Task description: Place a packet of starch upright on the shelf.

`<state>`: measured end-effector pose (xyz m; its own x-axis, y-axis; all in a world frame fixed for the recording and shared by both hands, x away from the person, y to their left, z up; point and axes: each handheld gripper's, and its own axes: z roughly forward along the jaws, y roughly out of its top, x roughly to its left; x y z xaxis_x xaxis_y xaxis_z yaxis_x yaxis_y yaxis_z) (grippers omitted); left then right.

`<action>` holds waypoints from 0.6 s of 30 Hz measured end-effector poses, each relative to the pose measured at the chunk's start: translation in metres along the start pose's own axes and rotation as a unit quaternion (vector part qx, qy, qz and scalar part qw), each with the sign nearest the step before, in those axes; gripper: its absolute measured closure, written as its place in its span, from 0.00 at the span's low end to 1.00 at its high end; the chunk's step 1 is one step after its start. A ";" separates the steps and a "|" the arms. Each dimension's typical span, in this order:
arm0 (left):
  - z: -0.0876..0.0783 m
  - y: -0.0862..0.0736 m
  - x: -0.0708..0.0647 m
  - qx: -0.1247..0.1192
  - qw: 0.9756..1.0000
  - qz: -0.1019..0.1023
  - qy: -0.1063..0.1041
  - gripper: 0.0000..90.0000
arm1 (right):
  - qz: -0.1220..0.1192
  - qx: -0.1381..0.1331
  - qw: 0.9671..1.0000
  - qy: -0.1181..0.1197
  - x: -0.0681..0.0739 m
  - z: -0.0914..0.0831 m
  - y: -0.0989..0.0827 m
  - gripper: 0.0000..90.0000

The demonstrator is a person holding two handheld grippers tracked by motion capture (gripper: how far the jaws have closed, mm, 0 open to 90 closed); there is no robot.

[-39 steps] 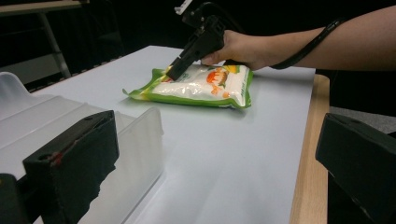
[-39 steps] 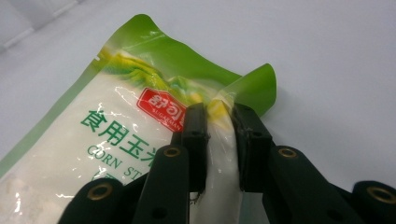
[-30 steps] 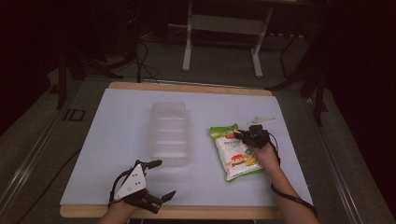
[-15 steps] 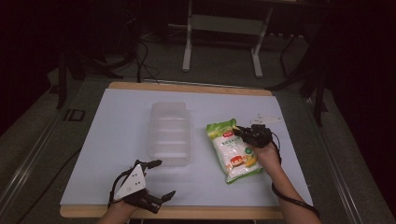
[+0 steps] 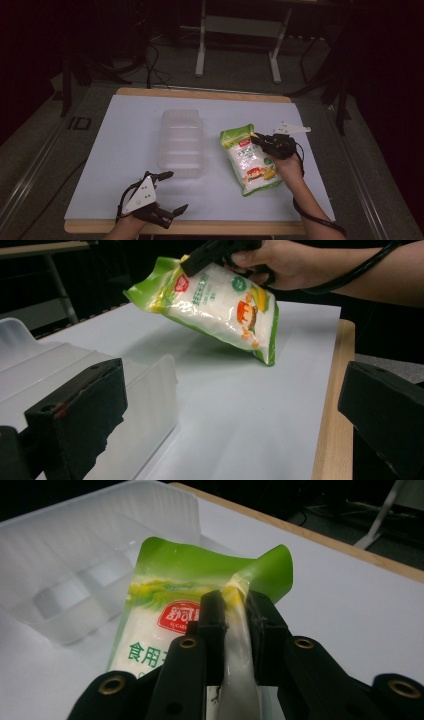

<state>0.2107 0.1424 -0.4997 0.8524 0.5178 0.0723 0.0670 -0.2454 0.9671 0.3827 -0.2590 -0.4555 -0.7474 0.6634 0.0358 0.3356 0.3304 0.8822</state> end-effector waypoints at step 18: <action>0.002 0.001 0.000 0.003 1.000 -0.006 0.004 0.00 | -0.027 -0.062 0.998 0.006 0.024 -0.033 0.034 0.89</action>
<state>0.2118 0.1402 -0.4996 0.8478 0.5266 0.0626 0.0799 -0.2436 0.9666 0.3576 -0.2539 -0.4095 -0.7700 0.6379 -0.0090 0.2209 0.2798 0.9343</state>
